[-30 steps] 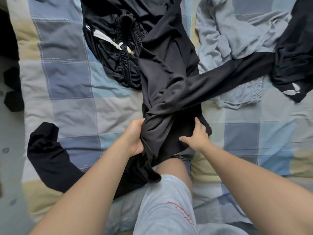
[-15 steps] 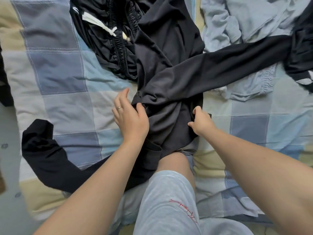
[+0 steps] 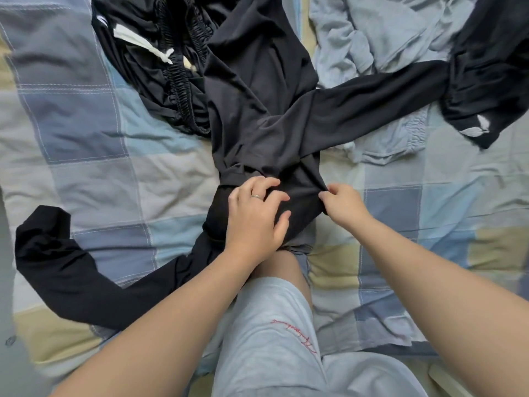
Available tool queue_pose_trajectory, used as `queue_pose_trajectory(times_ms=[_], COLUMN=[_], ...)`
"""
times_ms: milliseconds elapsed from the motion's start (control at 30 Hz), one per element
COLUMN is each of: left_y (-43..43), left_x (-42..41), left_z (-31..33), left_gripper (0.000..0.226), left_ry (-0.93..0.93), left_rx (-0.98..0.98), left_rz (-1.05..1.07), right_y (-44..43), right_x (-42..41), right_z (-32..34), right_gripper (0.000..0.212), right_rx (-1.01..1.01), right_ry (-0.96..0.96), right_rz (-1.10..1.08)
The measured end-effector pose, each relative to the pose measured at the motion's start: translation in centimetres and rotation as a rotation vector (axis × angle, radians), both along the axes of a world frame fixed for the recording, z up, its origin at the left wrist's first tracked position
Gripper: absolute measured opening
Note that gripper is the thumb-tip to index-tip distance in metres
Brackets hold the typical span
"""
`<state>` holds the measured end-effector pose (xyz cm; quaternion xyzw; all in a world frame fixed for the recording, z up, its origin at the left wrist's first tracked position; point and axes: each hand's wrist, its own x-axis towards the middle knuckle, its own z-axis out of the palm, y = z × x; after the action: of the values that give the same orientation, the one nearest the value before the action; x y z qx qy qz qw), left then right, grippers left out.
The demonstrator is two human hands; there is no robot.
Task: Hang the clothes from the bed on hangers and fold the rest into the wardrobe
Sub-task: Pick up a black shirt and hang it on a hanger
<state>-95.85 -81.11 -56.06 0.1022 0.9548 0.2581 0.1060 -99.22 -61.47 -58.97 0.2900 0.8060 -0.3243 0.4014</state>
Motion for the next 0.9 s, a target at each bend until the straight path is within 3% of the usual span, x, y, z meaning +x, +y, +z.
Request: queue_pose_trajectory(times_ms=[67, 133, 233, 400, 500, 600, 800, 900], left_y=[1.0, 2.2, 4.2, 6.6, 8.0, 10.3, 15.9, 19.0], left_x=[0.6, 1.3, 2.0, 3.0, 4.0, 5.7, 10.9, 14.1], left_z=[0.4, 1.0, 2.3, 6.7, 10.2, 14.0, 21.8, 26.3], left_gripper=[0.037, 0.061, 0.083, 0.055, 0.045, 0.038, 0.023, 0.029], left_ry=[-0.123, -0.306, -0.465, -0.497, -0.474, -0.419, -0.233, -0.071], left_rx=[-0.038, -0.132, -0.173, -0.056, 0.057, 0.151, 0.273, 0.385], left_rz=[-0.093, -0.185, -0.176, -0.08, 0.013, 0.041, 0.047, 0.128], right_y=[0.1, 0.1, 0.6, 3.3, 6.4, 10.1, 19.1, 23.5], right_x=[0.3, 0.9, 2.3, 5.7, 8.1, 10.7, 18.5, 22.1], right_z=[3.0, 6.0, 10.0, 17.0, 21.0, 24.7, 31.5, 35.1], right_gripper=[0.022, 0.023, 0.027, 0.033, 0.034, 0.017, 0.013, 0.01], right_rx=[-0.12, -0.218, -0.327, -0.44, -0.485, -0.566, -0.795, -0.969], right_ry=[0.062, 0.111, 0.205, 0.411, 0.512, 0.563, 0.73, 0.742], right_rz=[-0.085, -0.172, -0.279, -0.543, -0.74, -0.879, -0.95, -0.888])
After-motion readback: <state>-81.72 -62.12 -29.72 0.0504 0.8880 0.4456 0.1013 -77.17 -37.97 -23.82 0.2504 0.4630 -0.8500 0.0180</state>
